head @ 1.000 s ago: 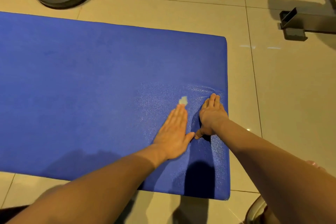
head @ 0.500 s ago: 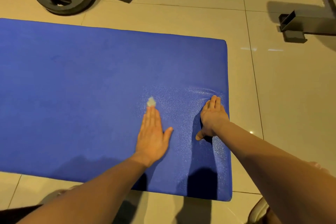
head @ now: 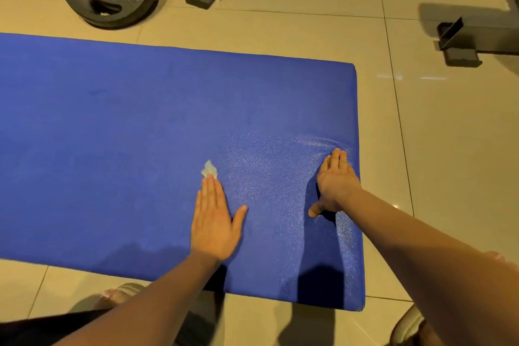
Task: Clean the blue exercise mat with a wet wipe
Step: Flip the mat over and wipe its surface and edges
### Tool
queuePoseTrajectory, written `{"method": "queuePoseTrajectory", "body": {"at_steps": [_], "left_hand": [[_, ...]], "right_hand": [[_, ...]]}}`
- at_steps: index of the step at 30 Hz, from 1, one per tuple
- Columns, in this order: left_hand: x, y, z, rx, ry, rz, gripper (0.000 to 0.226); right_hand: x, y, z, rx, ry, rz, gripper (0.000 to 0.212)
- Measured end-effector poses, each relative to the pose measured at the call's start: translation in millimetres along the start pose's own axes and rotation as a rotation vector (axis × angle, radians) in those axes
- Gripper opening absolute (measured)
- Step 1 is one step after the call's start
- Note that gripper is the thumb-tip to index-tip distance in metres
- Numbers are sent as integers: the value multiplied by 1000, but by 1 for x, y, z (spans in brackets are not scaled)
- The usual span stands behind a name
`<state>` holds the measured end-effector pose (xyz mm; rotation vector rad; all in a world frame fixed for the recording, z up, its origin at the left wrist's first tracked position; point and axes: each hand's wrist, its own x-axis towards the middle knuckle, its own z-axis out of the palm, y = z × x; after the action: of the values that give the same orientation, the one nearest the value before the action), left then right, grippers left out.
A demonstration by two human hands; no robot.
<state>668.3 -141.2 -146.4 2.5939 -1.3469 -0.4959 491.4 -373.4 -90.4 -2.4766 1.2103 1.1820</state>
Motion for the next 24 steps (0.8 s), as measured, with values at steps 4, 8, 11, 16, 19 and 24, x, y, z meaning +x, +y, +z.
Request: {"method": "queuePoseTrajectory", "body": {"at_steps": [4, 8, 11, 16, 19, 24], "left_hand": [[-23, 54, 10, -43, -67, 209, 91], [-40, 90, 26, 34, -221, 488, 86], [-30, 69, 21, 162, -167, 557, 87], [-14, 0, -3, 156, -28, 138, 95], [-24, -3, -7, 60, -51, 49, 97], [-50, 51, 7, -12, -181, 297, 90]], "right_hand": [[2, -1, 0, -15, -9, 7, 156], [3, 0, 2, -12, -9, 17, 158], [1, 1, 1, -12, -7, 13, 157], [-6, 0, -2, 34, -8, 33, 155], [-22, -11, 4, 98, 39, 76, 141], [-58, -34, 34, 162, 4, 82, 124]]}}
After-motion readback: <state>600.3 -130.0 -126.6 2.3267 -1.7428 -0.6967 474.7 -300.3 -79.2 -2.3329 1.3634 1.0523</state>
